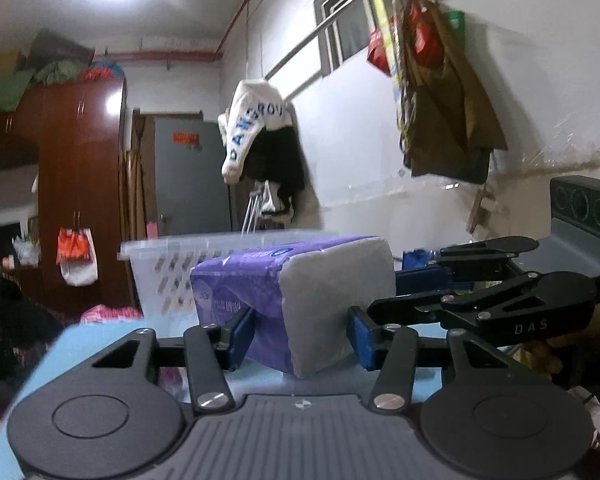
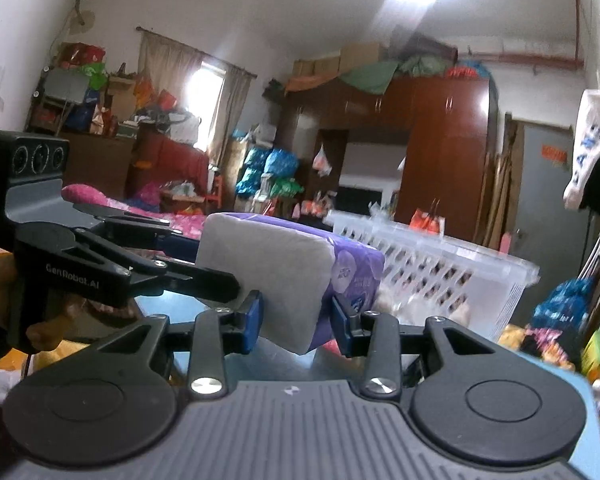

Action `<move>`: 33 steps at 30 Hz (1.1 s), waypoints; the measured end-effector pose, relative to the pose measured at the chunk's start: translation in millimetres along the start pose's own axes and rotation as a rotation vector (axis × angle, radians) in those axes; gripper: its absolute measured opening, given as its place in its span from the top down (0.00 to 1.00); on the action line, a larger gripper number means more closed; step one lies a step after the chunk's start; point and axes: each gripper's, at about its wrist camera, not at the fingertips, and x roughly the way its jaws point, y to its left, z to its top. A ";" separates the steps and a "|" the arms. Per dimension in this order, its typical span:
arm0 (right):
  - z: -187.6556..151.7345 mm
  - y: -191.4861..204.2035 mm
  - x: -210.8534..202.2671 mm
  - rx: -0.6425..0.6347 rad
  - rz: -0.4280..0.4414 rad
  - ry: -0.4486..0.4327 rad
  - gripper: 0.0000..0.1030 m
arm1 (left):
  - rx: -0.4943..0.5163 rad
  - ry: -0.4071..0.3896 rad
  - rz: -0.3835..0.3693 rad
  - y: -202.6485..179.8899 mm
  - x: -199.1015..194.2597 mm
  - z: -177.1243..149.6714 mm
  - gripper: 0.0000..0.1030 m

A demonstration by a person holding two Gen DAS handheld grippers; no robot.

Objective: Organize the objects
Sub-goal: 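Close the left tool on the large purple tissue pack while the right tool grips its other end, then lift the purple tissue pack with both tools and carry it over the white basket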

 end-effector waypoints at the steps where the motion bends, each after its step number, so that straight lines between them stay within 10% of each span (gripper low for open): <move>1: 4.3 -1.3 -0.7 -0.003 -0.005 -0.011 0.60 | 0.010 -0.013 0.000 -1.2 -0.9 4.8 0.47; 13: 74.8 -59.6 34.1 -0.029 -0.136 -0.047 0.60 | 0.087 -0.077 -0.045 16.6 64.5 103.3 0.47; 25: 64.2 -143.5 136.7 0.156 -0.165 0.186 0.60 | -0.064 0.230 -0.108 86.7 211.5 128.4 0.47; 33: 47.3 -150.2 148.1 0.186 -0.216 0.246 0.60 | -0.105 0.290 -0.100 92.1 248.9 114.1 0.46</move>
